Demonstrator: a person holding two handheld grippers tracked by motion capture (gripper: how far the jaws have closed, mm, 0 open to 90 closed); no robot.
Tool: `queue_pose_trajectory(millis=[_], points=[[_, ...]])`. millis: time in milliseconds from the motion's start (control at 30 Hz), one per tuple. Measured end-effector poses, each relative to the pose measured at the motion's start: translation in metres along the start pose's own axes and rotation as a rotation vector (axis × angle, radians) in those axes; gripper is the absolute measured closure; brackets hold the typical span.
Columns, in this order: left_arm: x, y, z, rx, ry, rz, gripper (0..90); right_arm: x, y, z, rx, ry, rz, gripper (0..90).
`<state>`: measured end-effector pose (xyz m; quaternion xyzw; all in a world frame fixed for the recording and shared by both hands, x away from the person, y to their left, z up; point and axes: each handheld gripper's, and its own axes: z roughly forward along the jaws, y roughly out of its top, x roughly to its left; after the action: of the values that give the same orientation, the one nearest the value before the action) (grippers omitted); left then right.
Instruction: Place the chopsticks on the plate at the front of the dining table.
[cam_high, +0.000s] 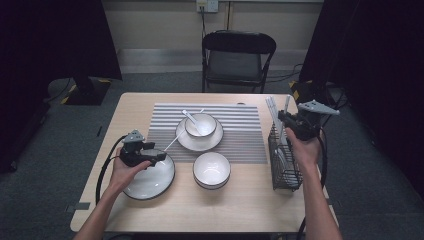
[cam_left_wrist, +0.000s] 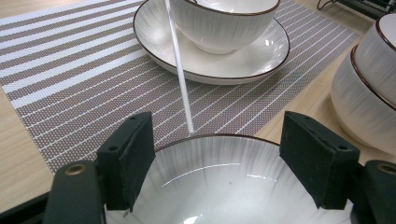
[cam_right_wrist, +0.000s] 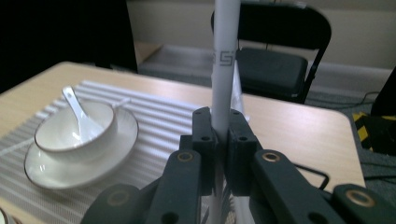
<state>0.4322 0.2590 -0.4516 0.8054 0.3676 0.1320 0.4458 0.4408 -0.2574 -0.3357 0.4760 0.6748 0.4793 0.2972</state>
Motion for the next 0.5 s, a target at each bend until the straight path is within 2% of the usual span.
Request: queue_pose_trajectory(millis=[33,233,300,500], points=[[0.000,0.000,0.000,-0.001,0.003,-0.002,26.2,-0.002,0.001,-0.002,-0.011,0.005,0.012,85.0],[0.000,0.000,-0.002,-0.017,0.010,-0.006,25.5,-0.004,0.009,-0.010,-0.028,-0.008,-0.002,85.0],[0.000,0.000,-0.002,-0.012,0.016,0.007,25.4,-0.003,0.011,-0.010,-0.031,-0.010,-0.005,85.0],[-0.002,0.001,0.001,-0.010,0.013,0.011,25.0,-0.003,0.016,-0.013,-0.046,0.001,0.010,85.0]])
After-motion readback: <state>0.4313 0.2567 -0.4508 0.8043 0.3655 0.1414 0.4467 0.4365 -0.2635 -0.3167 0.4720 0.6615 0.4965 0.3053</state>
